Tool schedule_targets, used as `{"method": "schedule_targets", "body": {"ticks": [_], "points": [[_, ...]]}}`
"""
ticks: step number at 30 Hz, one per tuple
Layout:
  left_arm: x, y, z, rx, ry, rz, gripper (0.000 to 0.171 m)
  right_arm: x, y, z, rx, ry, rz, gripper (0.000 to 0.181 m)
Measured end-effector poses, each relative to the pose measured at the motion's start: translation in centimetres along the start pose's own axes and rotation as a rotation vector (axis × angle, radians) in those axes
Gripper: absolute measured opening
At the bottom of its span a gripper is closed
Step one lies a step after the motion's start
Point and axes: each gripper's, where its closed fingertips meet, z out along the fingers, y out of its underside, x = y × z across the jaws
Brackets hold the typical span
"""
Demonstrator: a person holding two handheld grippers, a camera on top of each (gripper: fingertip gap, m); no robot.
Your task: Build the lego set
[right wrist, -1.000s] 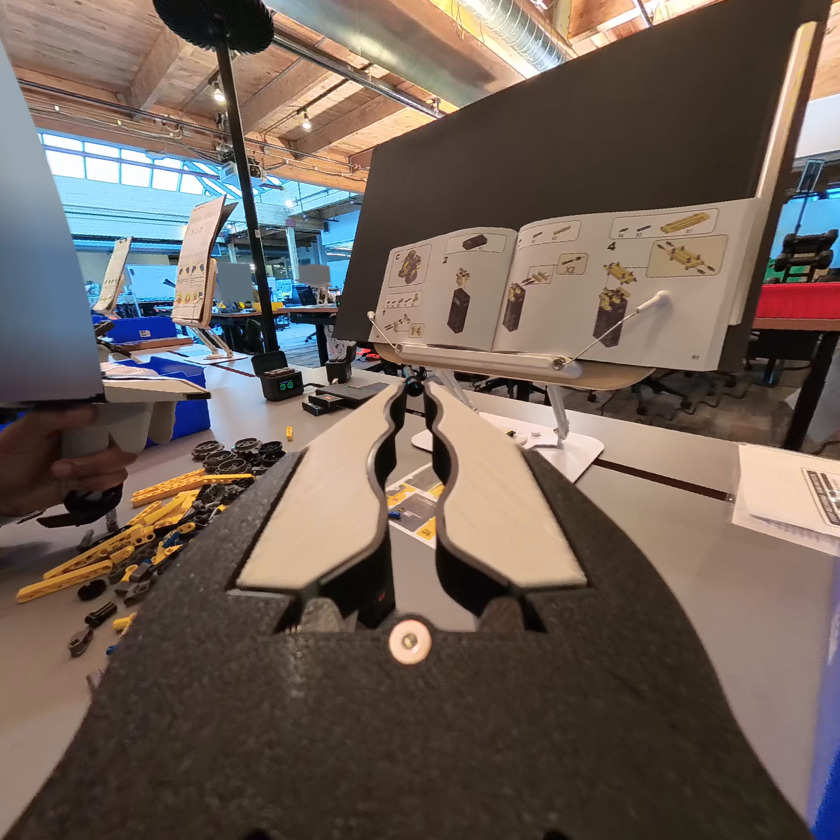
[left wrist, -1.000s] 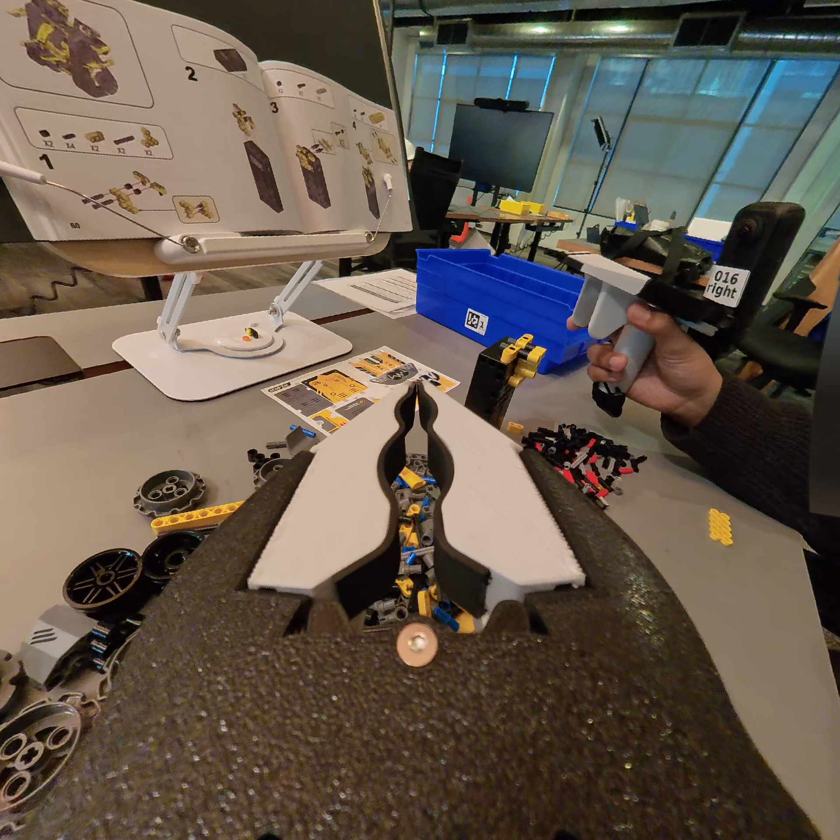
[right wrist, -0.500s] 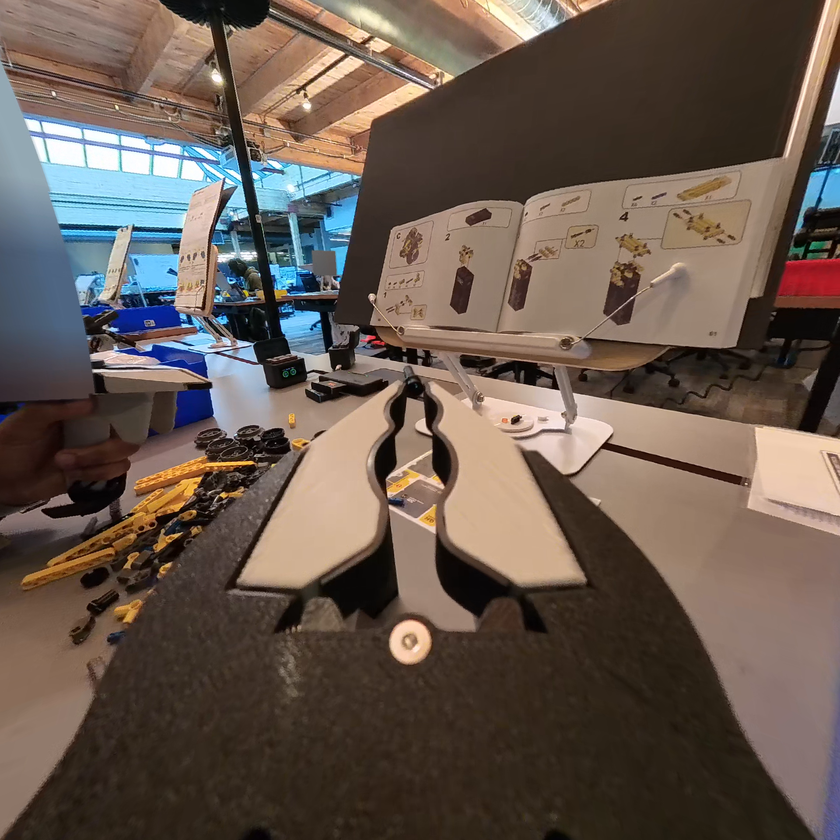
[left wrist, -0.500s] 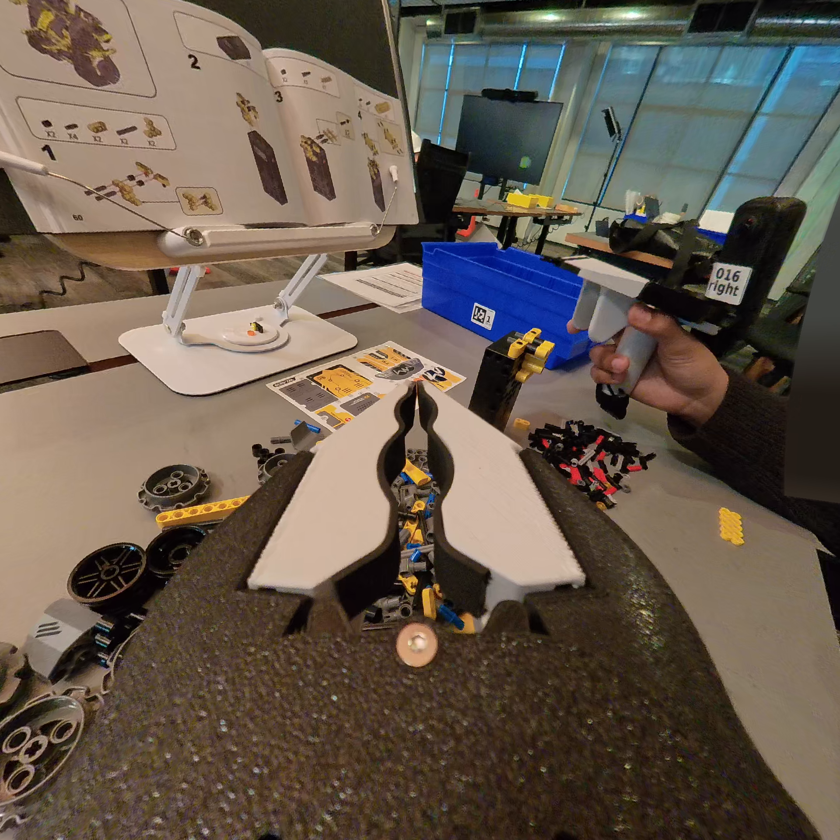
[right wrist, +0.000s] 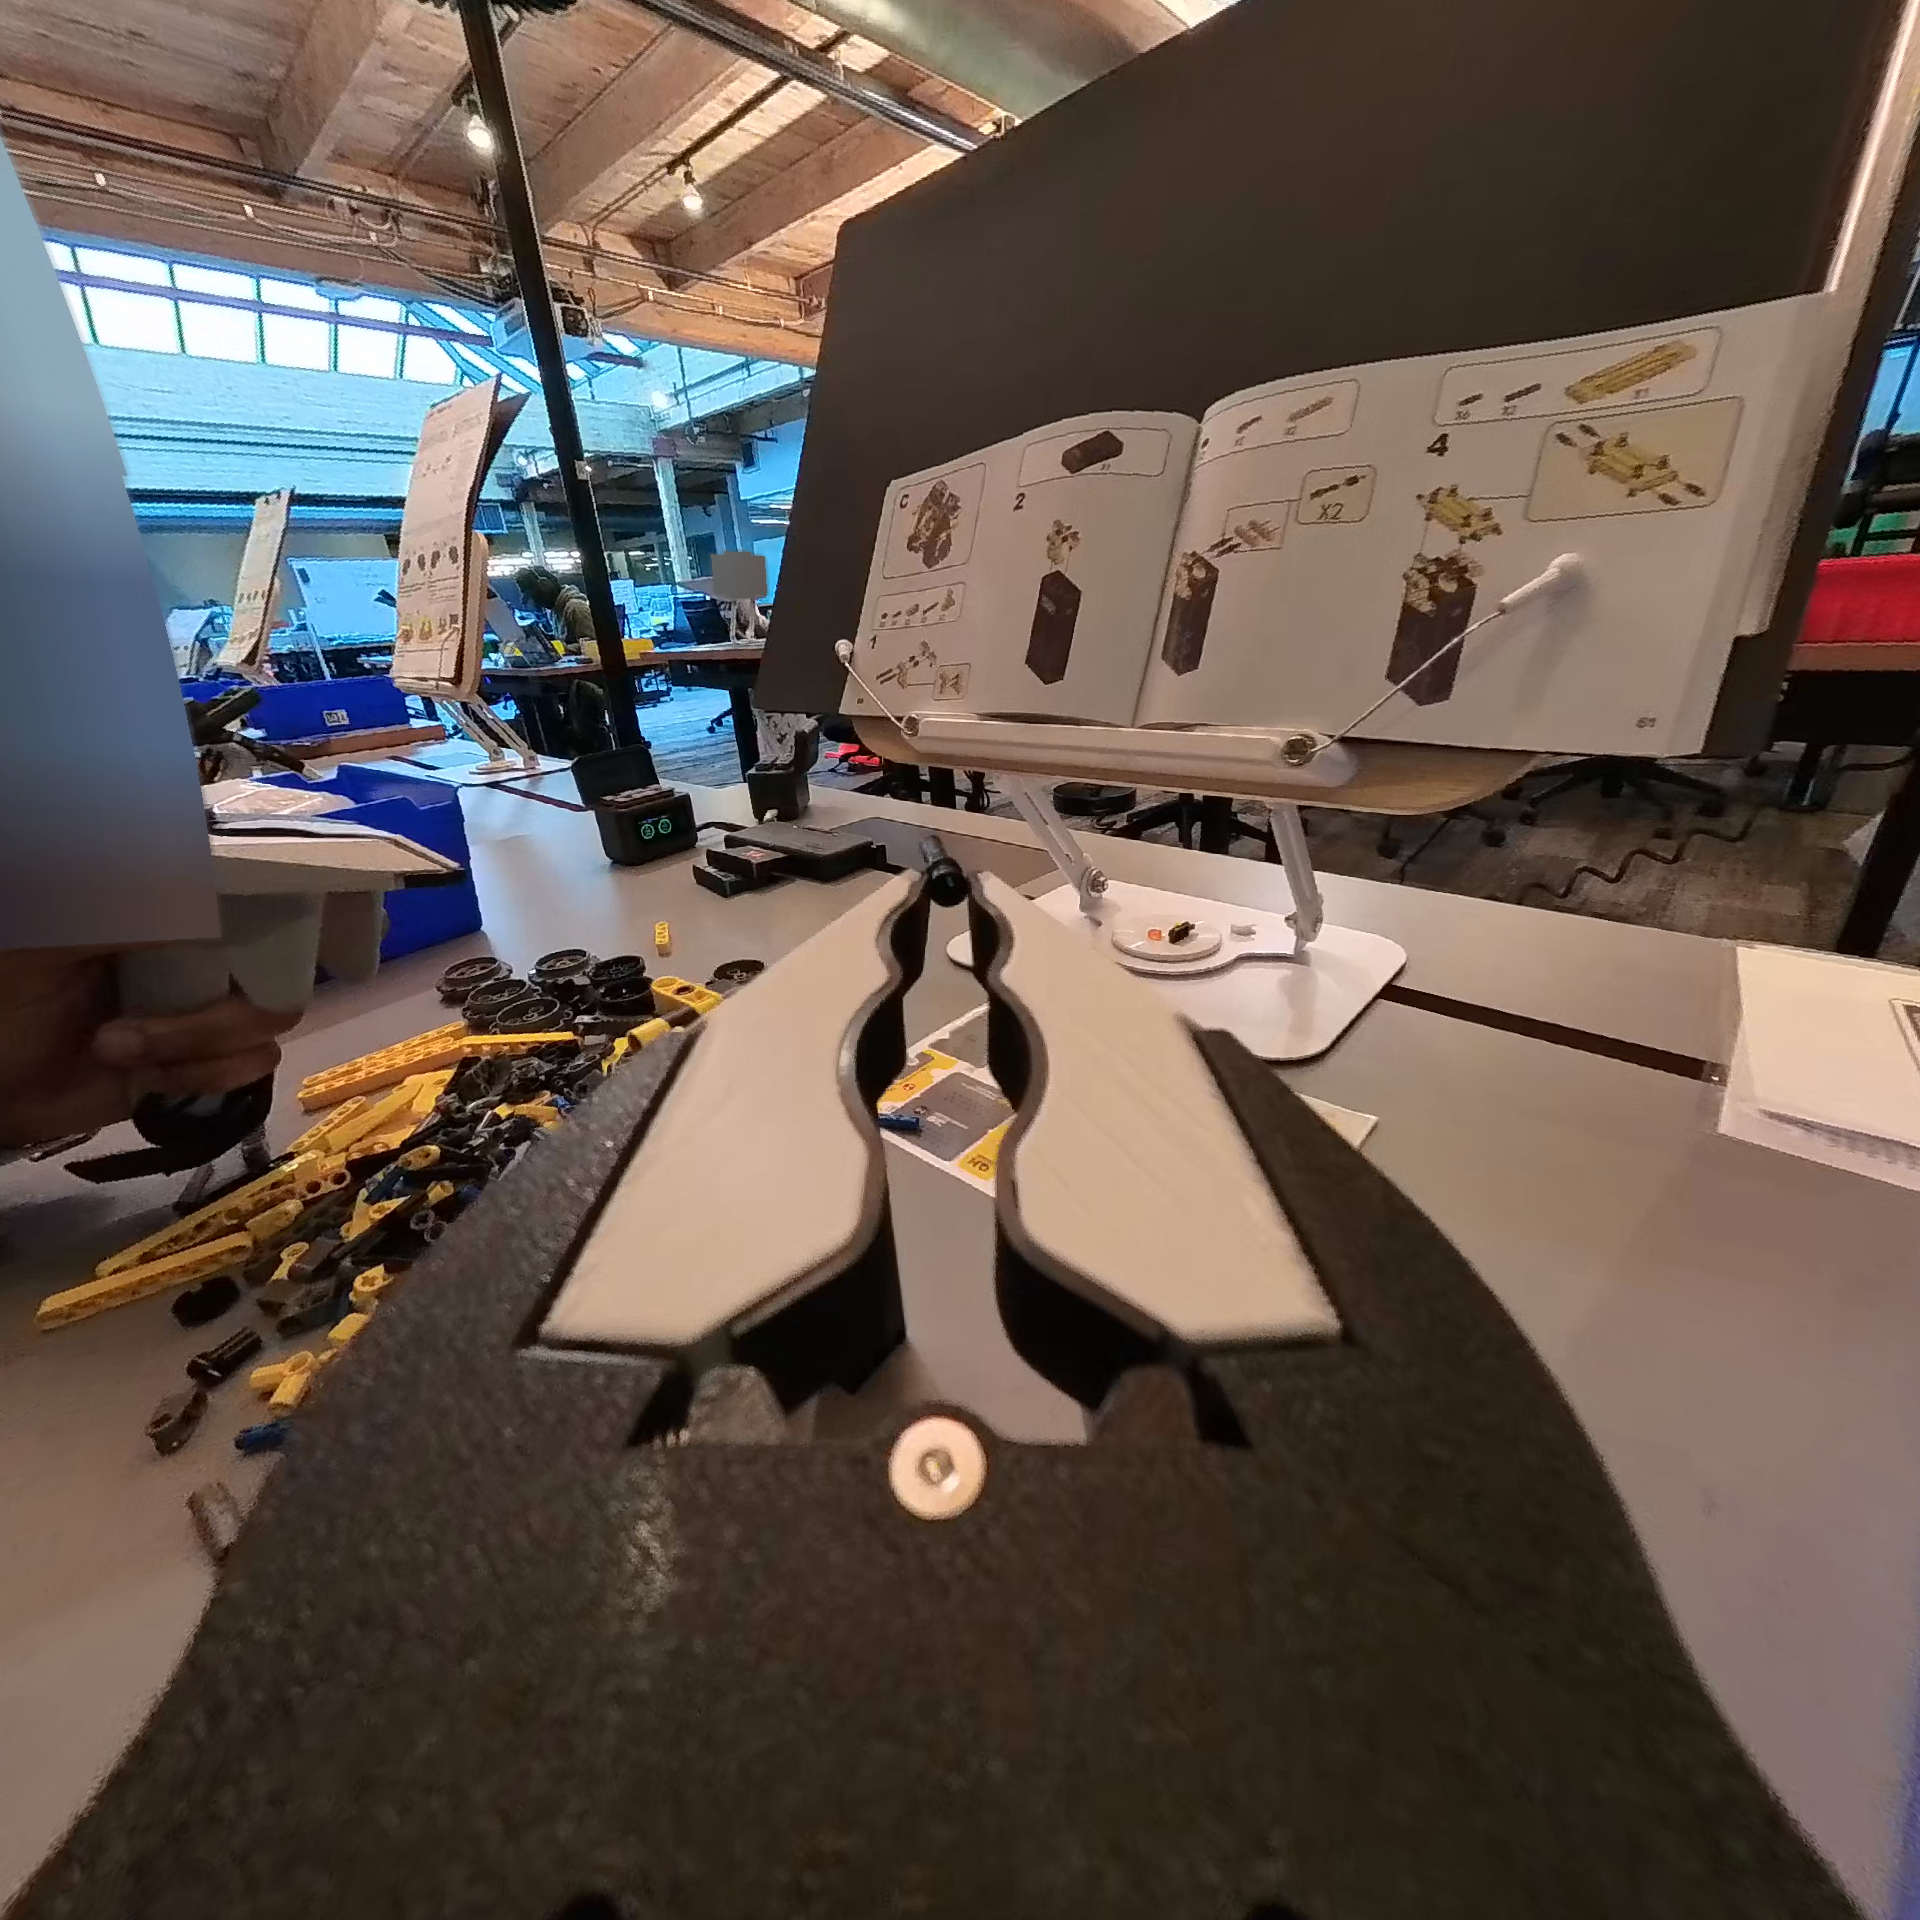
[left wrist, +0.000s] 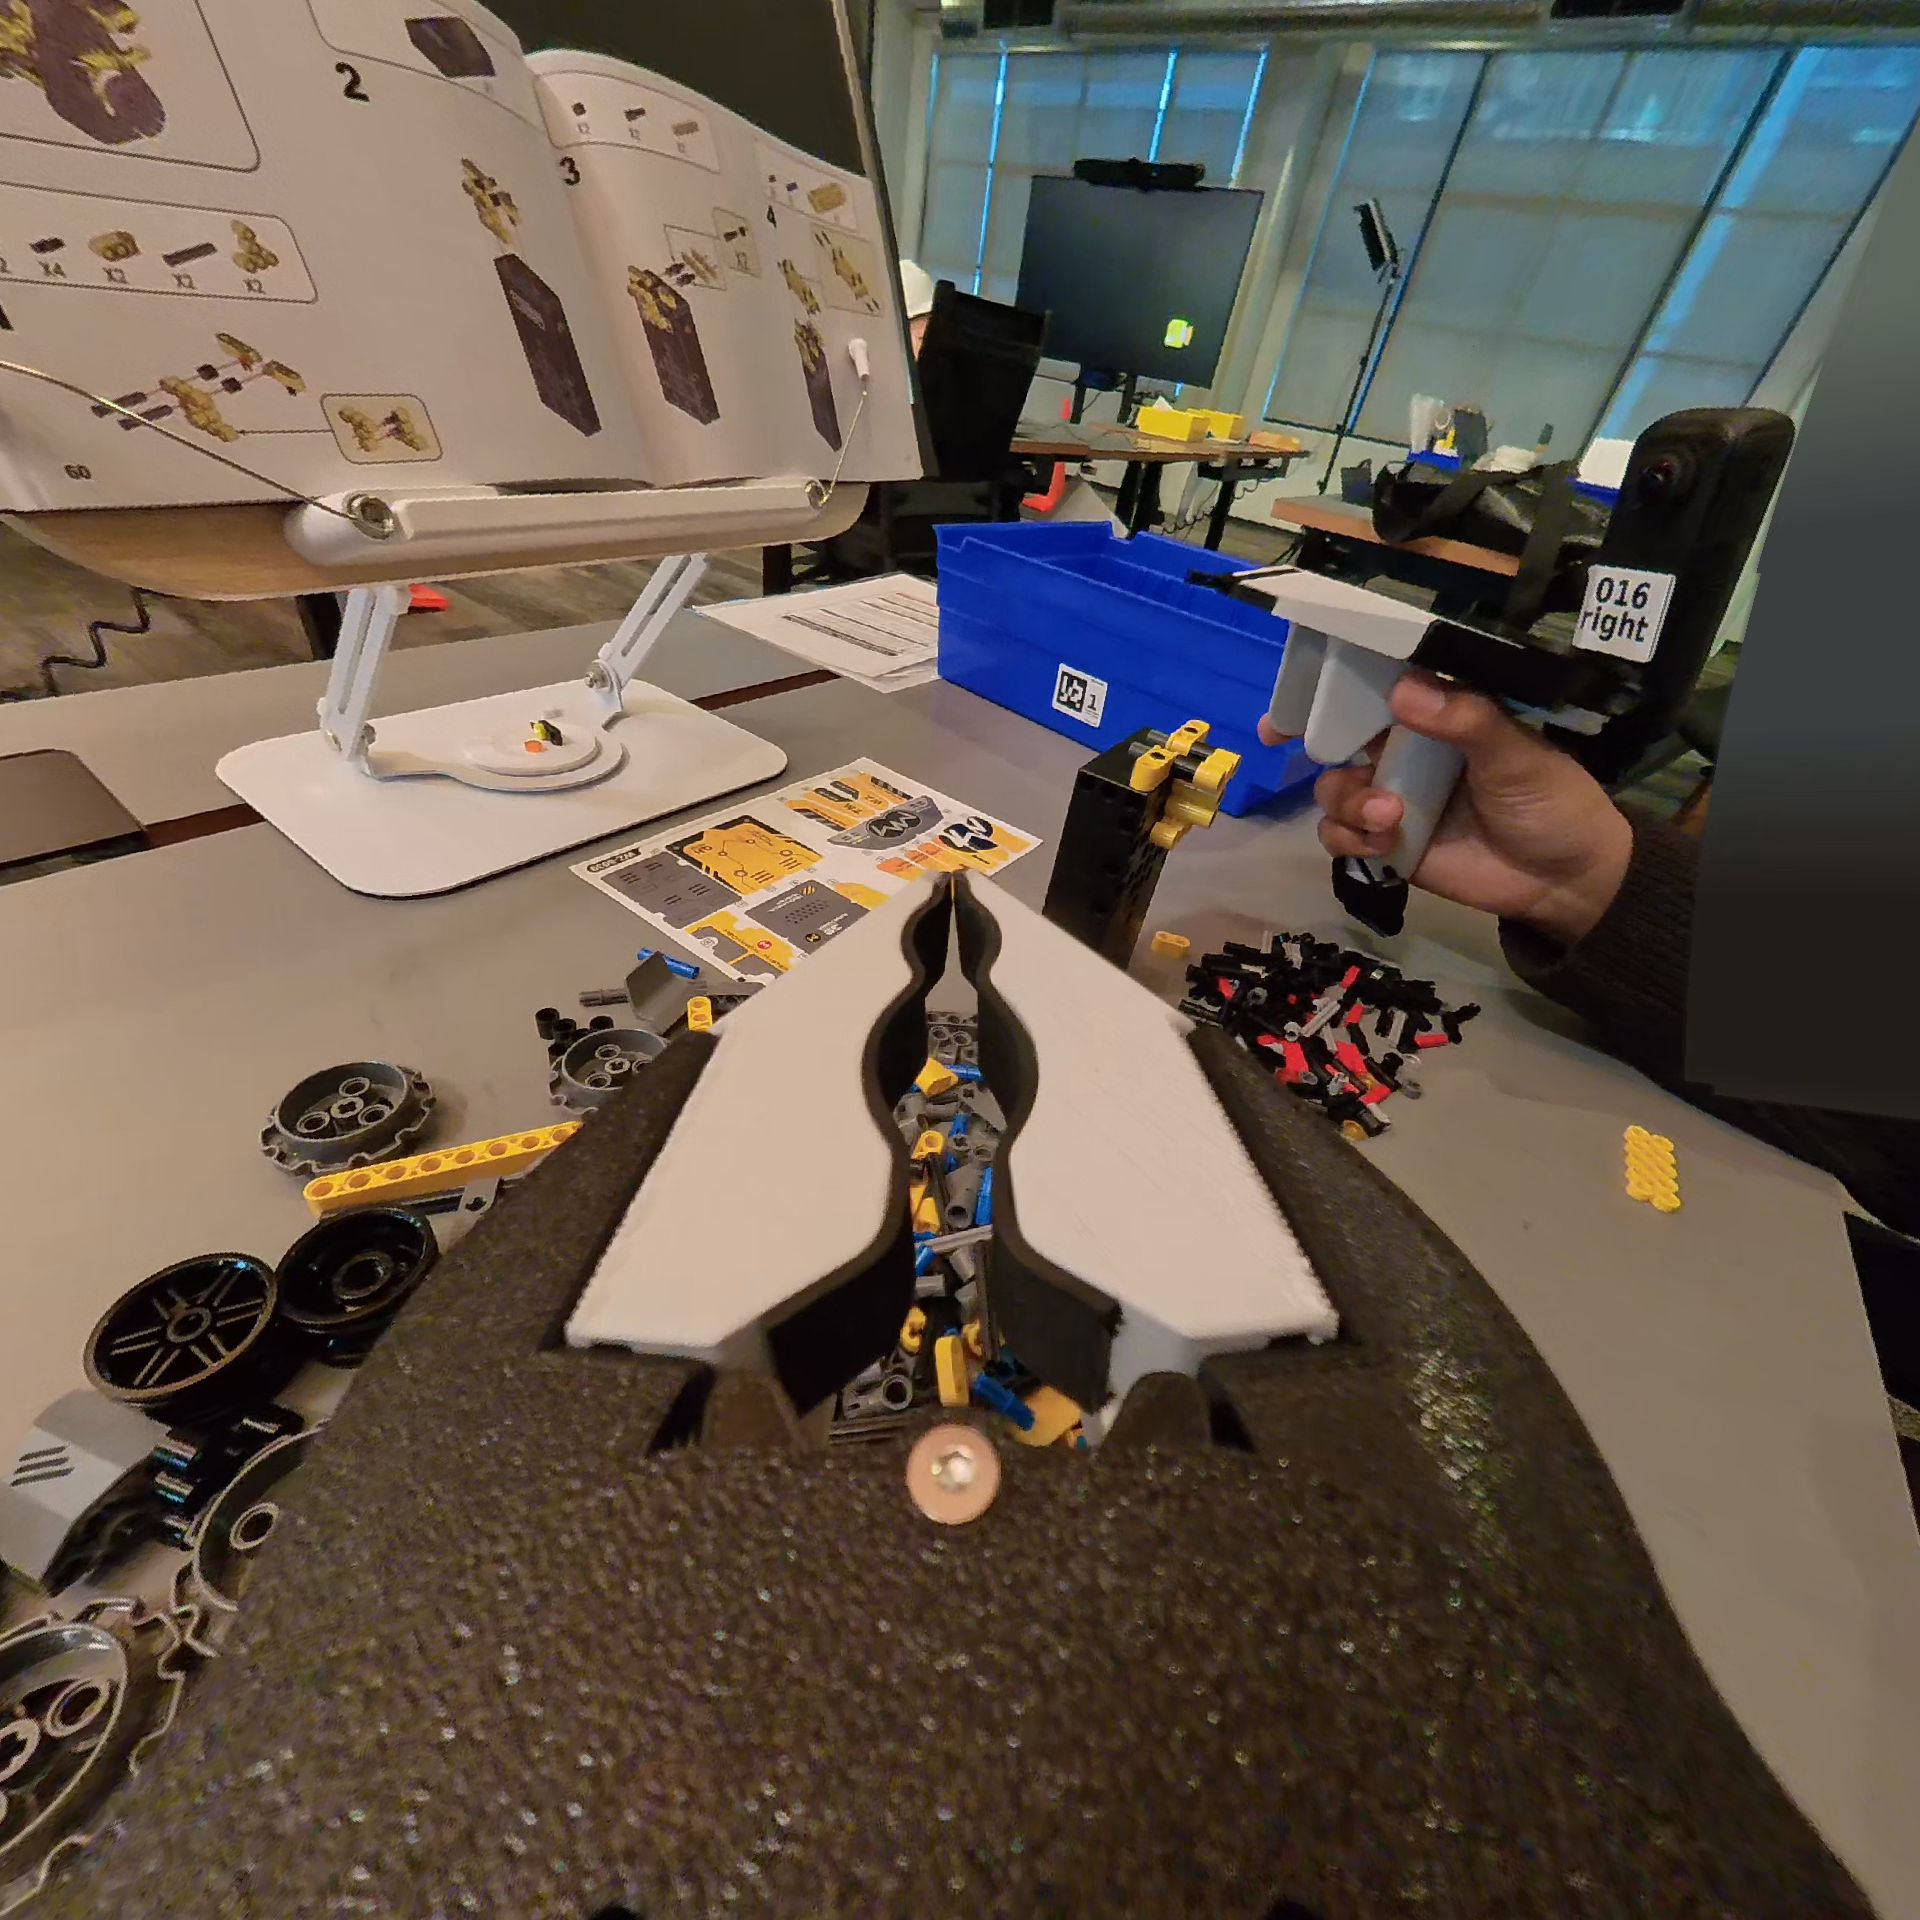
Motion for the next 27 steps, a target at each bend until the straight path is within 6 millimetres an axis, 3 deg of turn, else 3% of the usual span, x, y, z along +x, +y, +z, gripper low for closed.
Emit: {"method": "schedule_targets", "body": {"ticks": [18, 23, 27], "points": [[-0.2, 0.1, 0.0, -0.002, -0.013, 0.007, 0.0, -0.9, -0.1, 0.0, -0.018, 0.001, -0.092, 0.006], [-1.3, -0.6, -0.6, 0.021, -0.049, 0.012, 0.0, -2.4, -0.3, 0.0, -0.036, -0.002, -0.207, 0.006], [-2.8, -1.0, -1.2, 0.049, -0.081, -0.037, 0.0, -5.0, -0.8, -1.7, -0.031, 0.001, -0.265, 0.006]]}}
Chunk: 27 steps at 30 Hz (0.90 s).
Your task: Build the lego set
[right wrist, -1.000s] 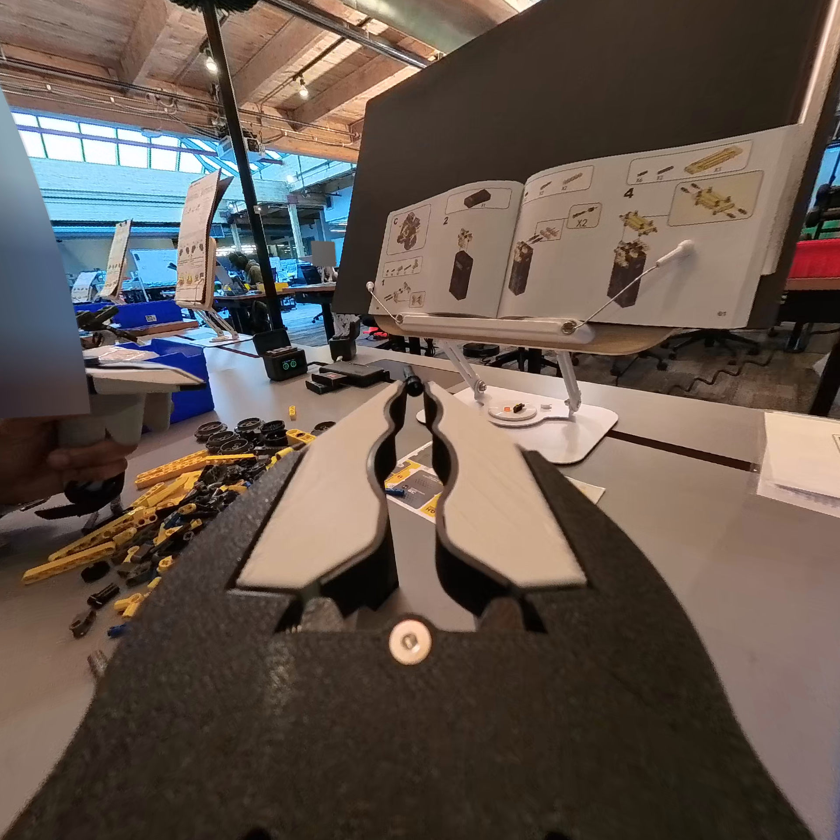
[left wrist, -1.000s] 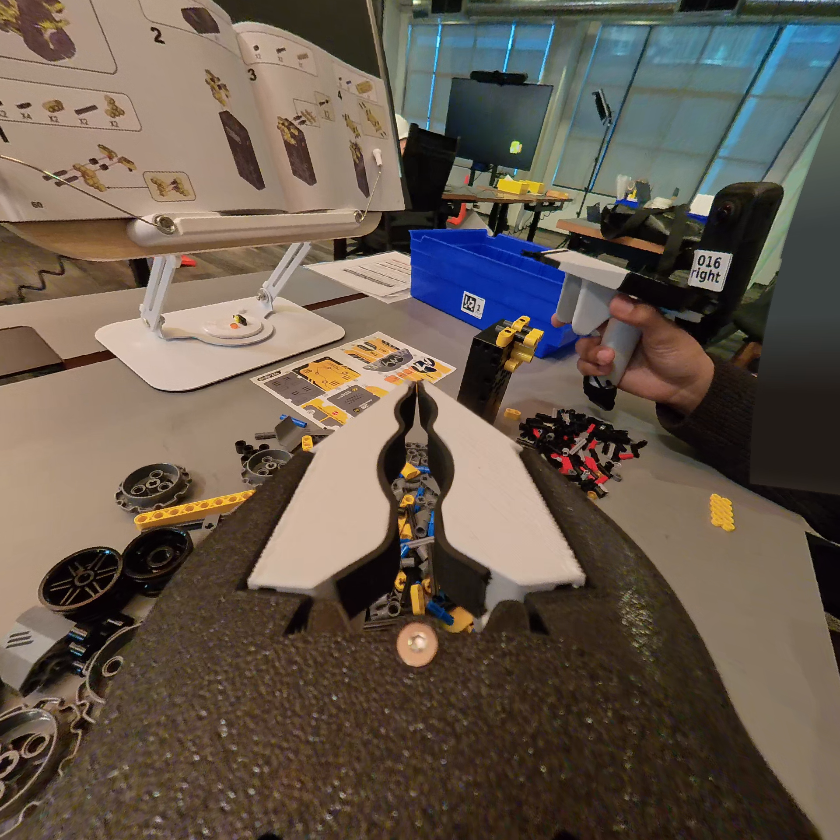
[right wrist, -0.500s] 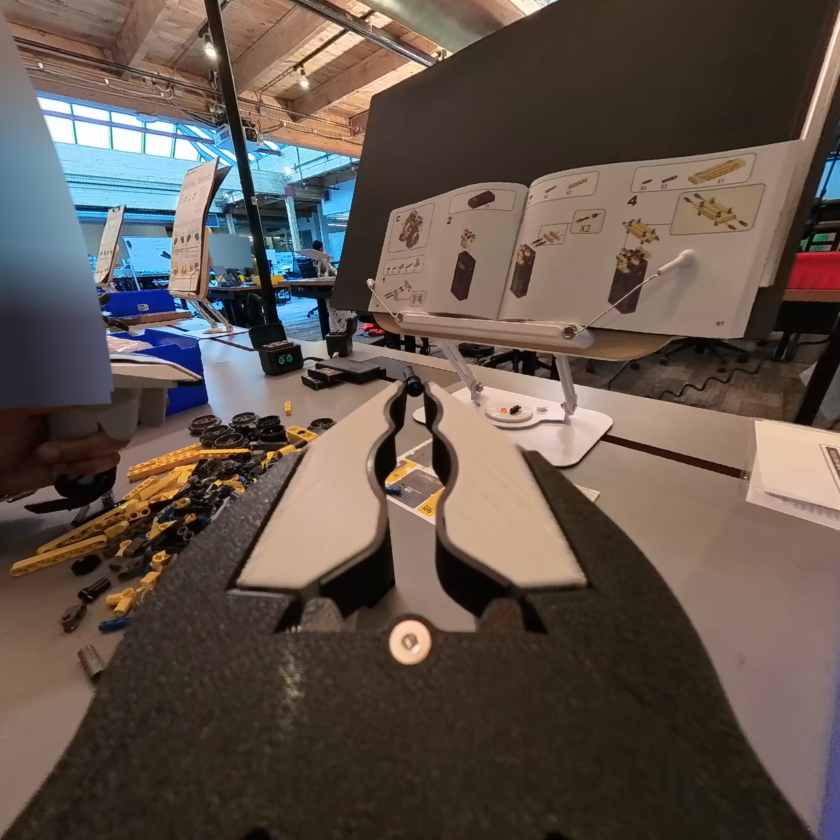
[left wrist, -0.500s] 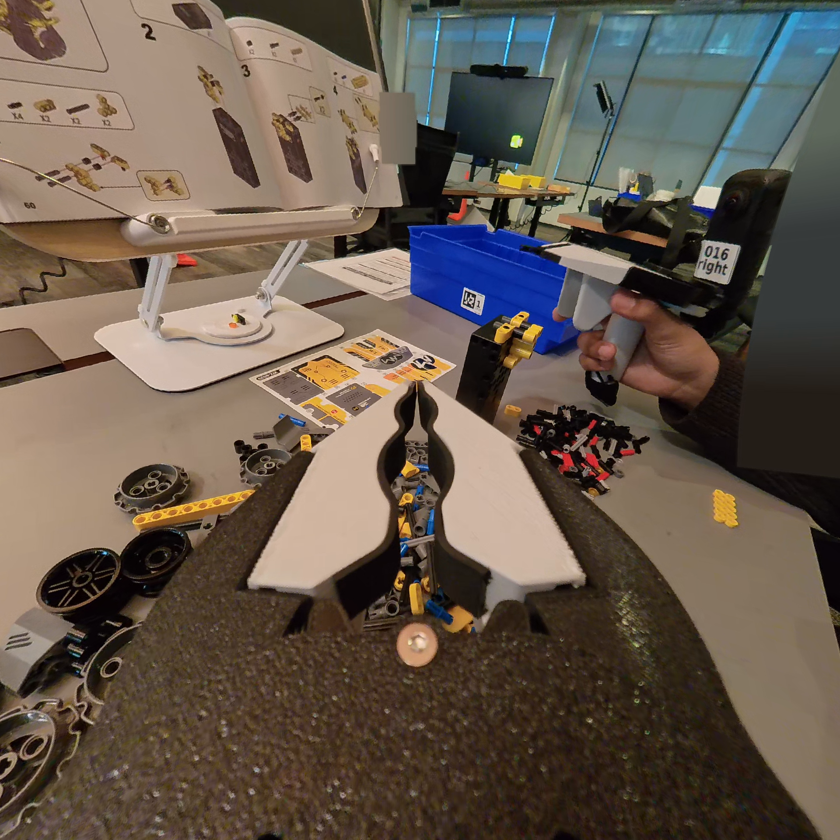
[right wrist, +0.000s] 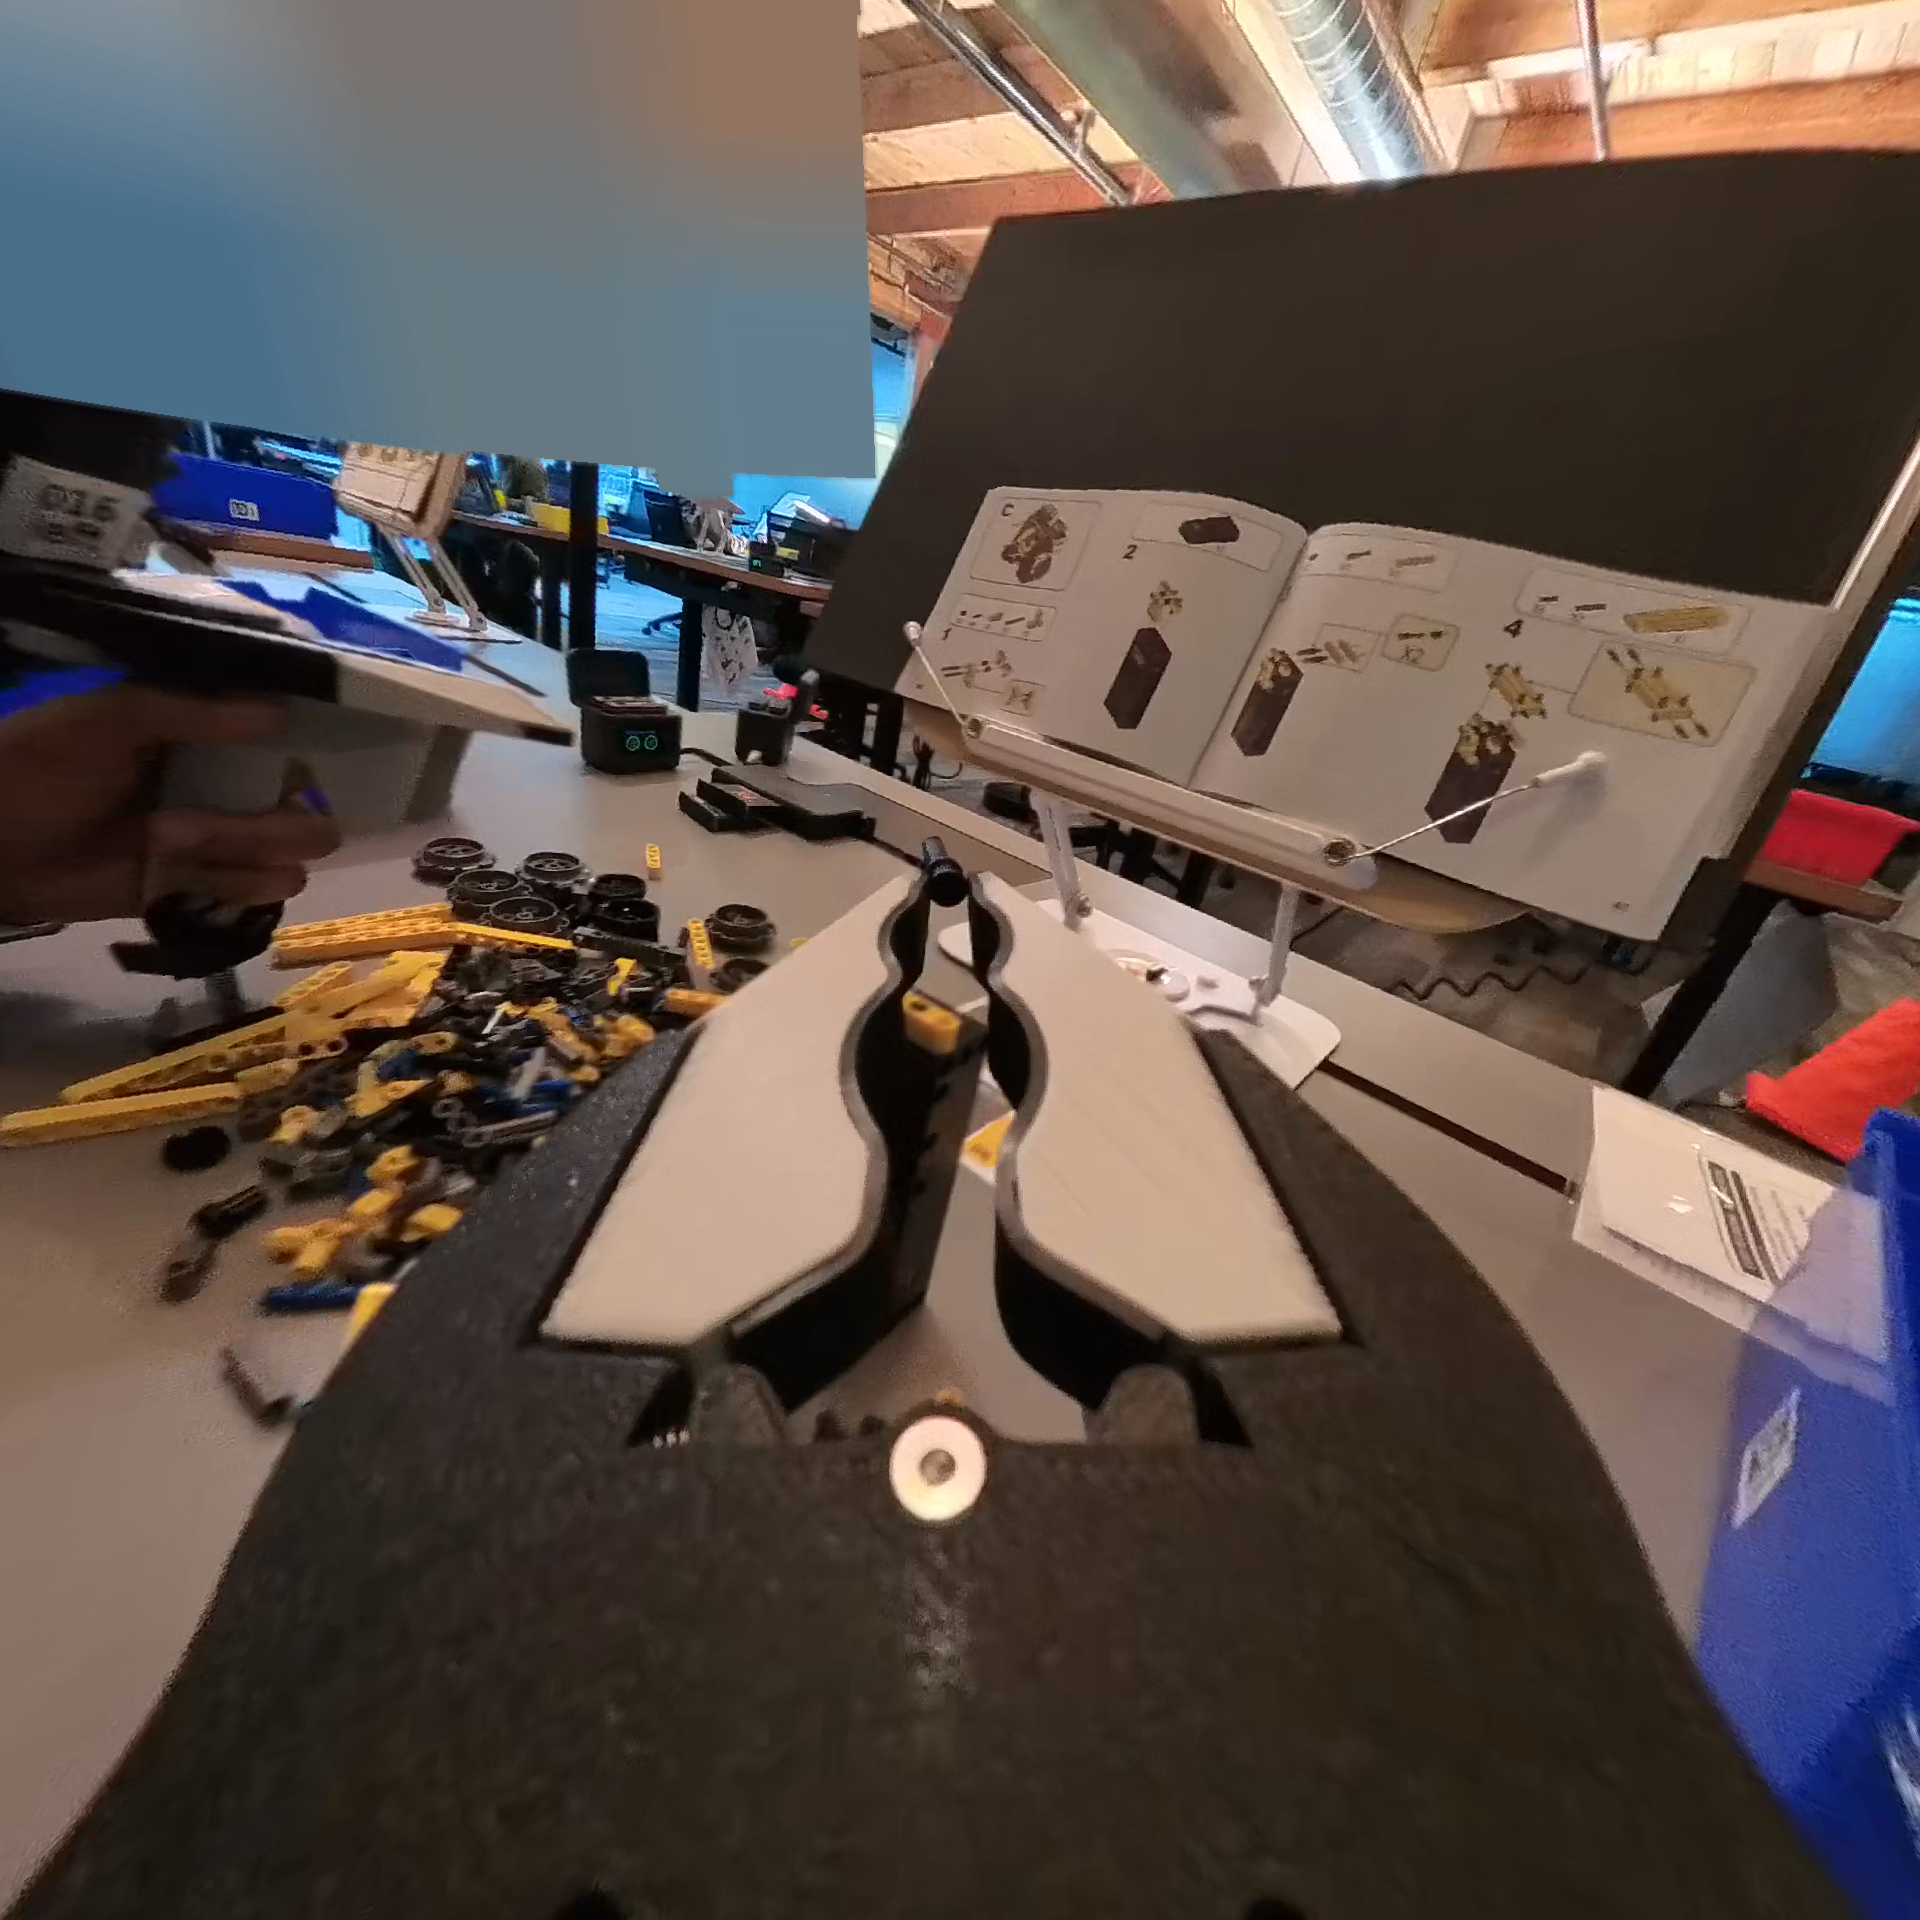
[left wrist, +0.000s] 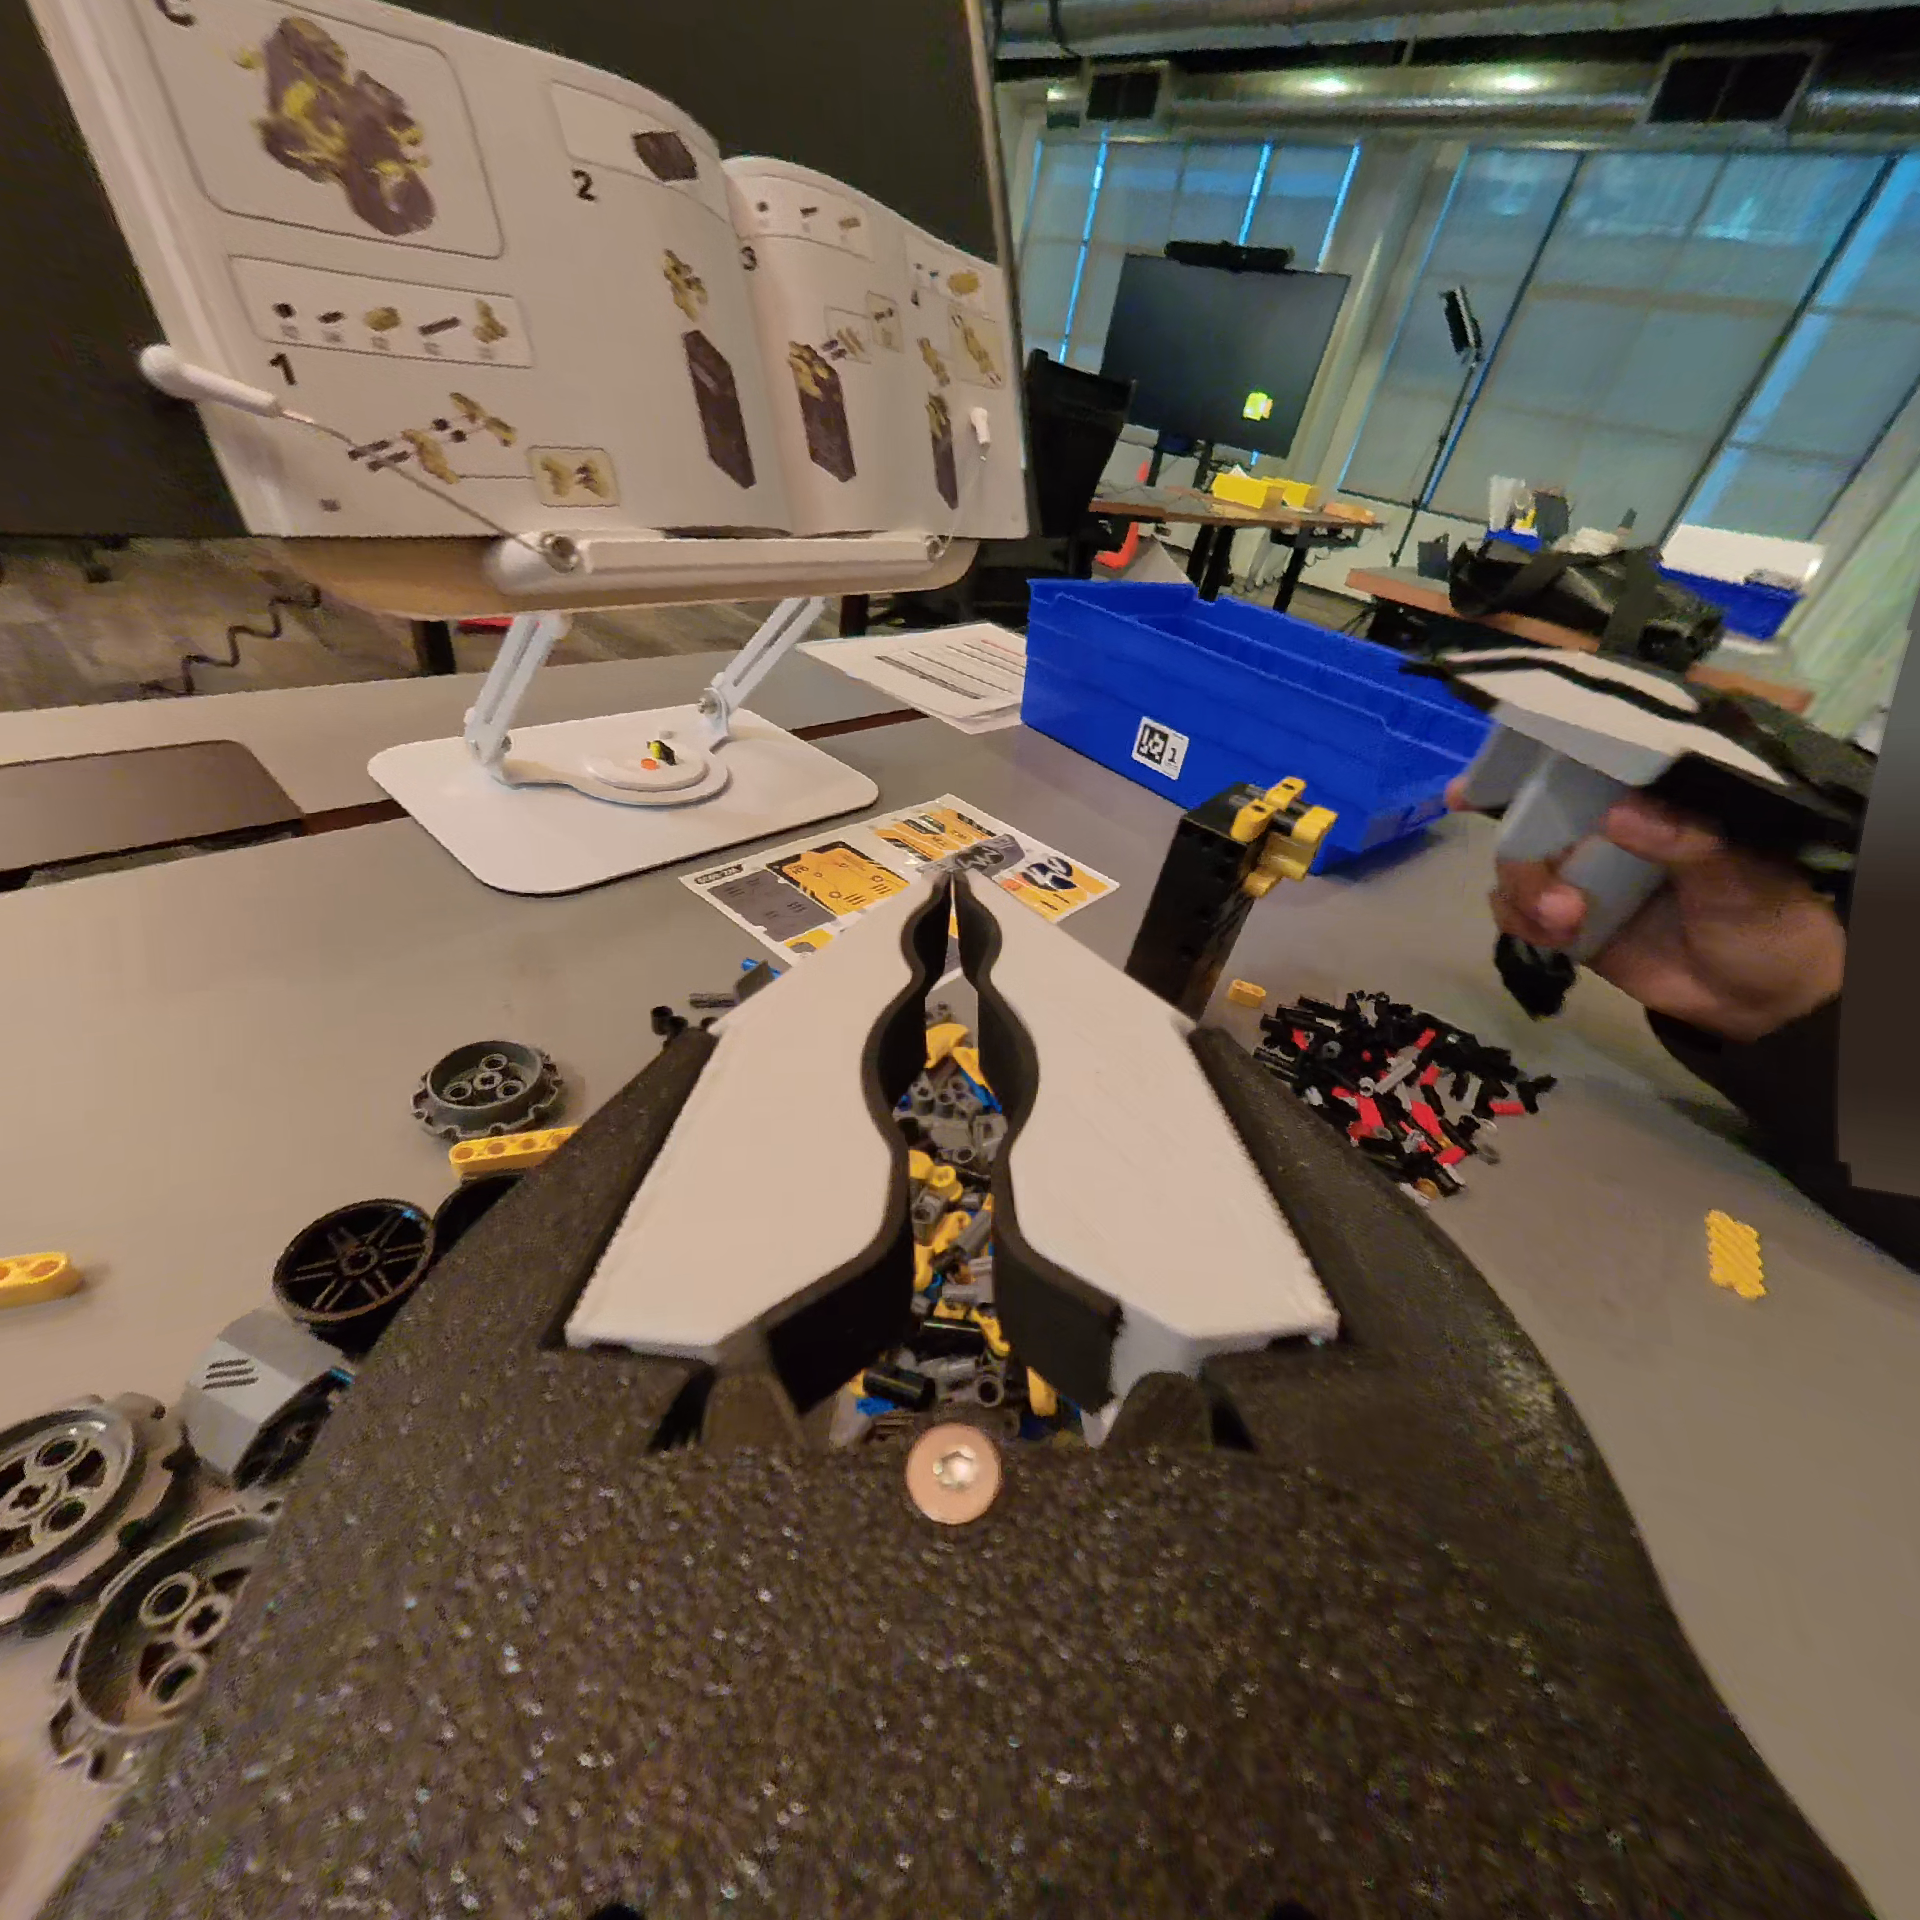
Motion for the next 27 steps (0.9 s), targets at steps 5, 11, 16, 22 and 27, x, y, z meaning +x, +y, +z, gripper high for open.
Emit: {"method": "schedule_targets", "body": {"ticks": [5, 11, 16, 22, 27], "points": [[-0.6, 0.2, -0.1, -0.014, -0.039, 0.034, 0.0, -5.2, 2.9, -3.4, -0.331, -0.071, -0.003, 0.005], [-0.5, 0.3, 0.0, -0.019, -0.03, 0.021, 0.0, -15.5, 5.7, -6.0, -0.499, -0.359, -0.049, 0.006], [-0.4, 1.2, 0.4, -0.05, -0.005, -0.005, 0.0, -18.5, 8.2, -7.8, -0.601, -0.384, -0.284, 0.006], [0.0, 1.2, 0.4, -0.051, 0.014, -0.019, 0.0, -20.6, 10.1, -8.3, -0.678, -0.417, -0.444, 0.006], [0.1, 1.4, 0.5, -0.063, 0.011, -0.01, 0.0, -22.7, 9.7, -8.0, -0.66, -0.438, -0.397, 0.007]]}}
